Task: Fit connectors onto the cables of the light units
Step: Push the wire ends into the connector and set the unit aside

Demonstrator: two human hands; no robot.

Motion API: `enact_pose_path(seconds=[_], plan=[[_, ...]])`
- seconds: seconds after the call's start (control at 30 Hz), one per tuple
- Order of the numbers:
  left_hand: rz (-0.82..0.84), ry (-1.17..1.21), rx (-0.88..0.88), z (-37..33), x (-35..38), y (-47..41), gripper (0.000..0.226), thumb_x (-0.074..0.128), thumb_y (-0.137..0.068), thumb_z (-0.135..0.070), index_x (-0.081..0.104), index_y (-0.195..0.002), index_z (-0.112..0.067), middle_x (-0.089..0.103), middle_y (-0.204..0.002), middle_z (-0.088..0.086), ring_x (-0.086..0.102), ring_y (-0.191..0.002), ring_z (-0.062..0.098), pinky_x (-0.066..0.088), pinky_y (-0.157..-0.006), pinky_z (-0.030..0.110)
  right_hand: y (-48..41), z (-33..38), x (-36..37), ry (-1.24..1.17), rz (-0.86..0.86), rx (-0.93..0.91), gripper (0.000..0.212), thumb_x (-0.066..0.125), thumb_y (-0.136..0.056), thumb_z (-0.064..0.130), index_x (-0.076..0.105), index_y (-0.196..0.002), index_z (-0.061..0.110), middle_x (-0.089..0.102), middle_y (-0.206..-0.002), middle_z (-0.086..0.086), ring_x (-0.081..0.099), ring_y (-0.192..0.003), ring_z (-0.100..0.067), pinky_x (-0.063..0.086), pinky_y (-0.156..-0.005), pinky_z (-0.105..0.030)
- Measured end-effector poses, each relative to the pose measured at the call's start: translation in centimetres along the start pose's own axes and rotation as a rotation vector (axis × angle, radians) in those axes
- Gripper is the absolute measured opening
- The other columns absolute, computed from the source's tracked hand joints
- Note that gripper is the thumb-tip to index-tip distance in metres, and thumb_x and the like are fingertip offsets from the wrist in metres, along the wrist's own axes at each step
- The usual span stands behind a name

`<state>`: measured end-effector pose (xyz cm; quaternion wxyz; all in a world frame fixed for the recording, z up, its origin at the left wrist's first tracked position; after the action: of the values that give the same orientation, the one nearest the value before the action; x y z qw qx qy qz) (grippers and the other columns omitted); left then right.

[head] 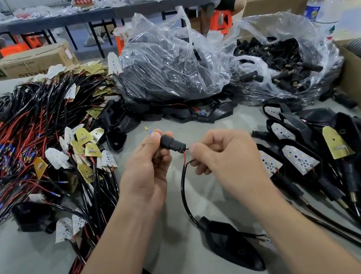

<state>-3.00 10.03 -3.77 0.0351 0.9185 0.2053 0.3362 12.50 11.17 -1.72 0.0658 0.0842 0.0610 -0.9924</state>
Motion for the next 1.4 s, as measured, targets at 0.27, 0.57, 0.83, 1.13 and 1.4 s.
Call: enact_pose_path(seconds=[0.27, 0.57, 0.83, 1.13, 1.4], plan=[[0.021, -0.029, -0.069, -0.1, -0.2, 0.0, 0.033, 0.062, -0.099, -0.014, 0.078, -0.07, -0.01, 0.075, -0.08, 0.005, 0.054, -0.048, 0.004, 0.049, -0.049, 0.011, 0.3, -0.3, 0.8, -0.151, 0.121, 0.117, 0.024, 0.065, -0.095, 0.016, 0.07, -0.073, 0.01, 0.074, -0.07, -0.01, 0.068, -0.056, -0.02, 0.052, -0.057, -0.03], [0.02, 0.035, -0.033, 0.3, 0.3, 0.3, 0.028, 0.06, -0.099, -0.012, 0.069, -0.073, -0.01, 0.072, -0.076, 0.003, 0.047, -0.045, 0.003, 0.044, -0.045, 0.011, 1.1, 0.1, 1.2, -0.039, 0.015, 0.059, 0.022, 0.073, -0.082, 0.018, 0.068, -0.061, 0.015, 0.071, -0.061, -0.001, 0.066, -0.053, -0.017, 0.051, -0.057, -0.03], [0.025, 0.031, 0.024, -0.4, 0.0, 0.2, 0.022, 0.06, -0.1, -0.01, 0.071, -0.08, -0.01, 0.075, -0.083, 0.006, 0.051, -0.05, 0.004, 0.049, -0.052, 0.014, 0.7, -0.2, 1.3, -0.226, 0.059, 0.143, 0.025, 0.066, -0.092, 0.014, 0.07, -0.067, 0.015, 0.072, -0.065, -0.003, 0.066, -0.053, -0.017, 0.05, -0.057, -0.027], [0.057, 0.026, 0.065, -0.5, 0.1, 0.3, 0.033, 0.058, -0.1, -0.01, 0.075, -0.072, -0.015, 0.074, -0.082, 0.004, 0.049, -0.05, 0.004, 0.047, -0.052, 0.013, 0.8, -0.2, 1.4, -0.238, 0.031, 0.125, 0.012, 0.066, -0.085, 0.002, 0.069, -0.077, 0.011, 0.072, -0.063, -0.007, 0.062, -0.049, -0.019, 0.048, -0.052, -0.027], [0.114, -0.145, 0.073, -0.8, 0.0, 0.5, 0.022, 0.059, -0.098, -0.014, 0.076, -0.085, -0.019, 0.077, -0.088, 0.0, 0.059, -0.059, 0.005, 0.053, -0.059, 0.015, 0.4, -0.1, 0.3, -0.183, -0.131, -0.014, 0.018, 0.069, -0.08, 0.007, 0.06, -0.085, 0.022, 0.071, -0.062, -0.009, 0.052, -0.05, -0.022, 0.044, -0.055, -0.034]])
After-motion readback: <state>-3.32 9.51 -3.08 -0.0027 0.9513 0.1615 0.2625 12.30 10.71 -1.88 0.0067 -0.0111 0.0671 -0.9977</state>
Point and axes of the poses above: each hand's wrist, its own y-axis away from the middle knuckle, its own x-axis out of the palm, z = x × y, the point moved 4 cm from there along -y, towards the middle knuckle
